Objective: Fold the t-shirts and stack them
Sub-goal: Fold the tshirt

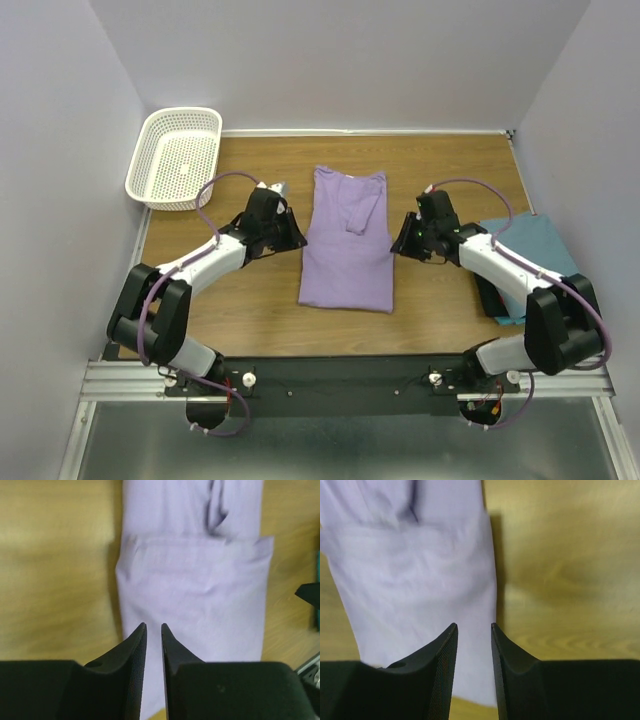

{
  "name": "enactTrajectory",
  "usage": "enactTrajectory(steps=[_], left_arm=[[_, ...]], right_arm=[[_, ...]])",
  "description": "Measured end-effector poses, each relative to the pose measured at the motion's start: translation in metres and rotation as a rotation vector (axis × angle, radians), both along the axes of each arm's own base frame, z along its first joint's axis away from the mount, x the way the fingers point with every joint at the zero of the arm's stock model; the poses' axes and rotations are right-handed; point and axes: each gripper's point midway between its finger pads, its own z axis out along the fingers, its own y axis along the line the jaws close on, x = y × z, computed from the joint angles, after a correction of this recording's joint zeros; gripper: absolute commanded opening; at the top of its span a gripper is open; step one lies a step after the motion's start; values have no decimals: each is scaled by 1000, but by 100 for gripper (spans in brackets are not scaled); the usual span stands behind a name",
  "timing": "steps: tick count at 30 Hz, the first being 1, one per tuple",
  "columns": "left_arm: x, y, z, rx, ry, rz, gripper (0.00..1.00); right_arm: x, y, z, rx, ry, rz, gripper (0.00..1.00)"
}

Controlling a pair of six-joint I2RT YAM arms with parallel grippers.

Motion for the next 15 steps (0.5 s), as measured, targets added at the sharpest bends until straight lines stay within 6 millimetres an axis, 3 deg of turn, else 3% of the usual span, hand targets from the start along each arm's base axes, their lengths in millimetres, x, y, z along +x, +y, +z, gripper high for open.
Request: enactTrajectory(steps=[4, 7, 10, 15], left_arm=[[-45, 14, -32, 36, 107, -13, 26], [-77, 22, -48, 59, 178, -18, 26], [-97, 22, -48, 65, 199, -34, 31], [-108, 15, -39, 62, 181, -47, 33]], right_arm=[[-55, 2, -23, 69, 145, 33, 40], [-81, 6, -28, 117, 220, 61, 40], [-103, 12, -29, 162, 277, 88, 40], [-127, 14, -34, 186, 351, 104, 45]])
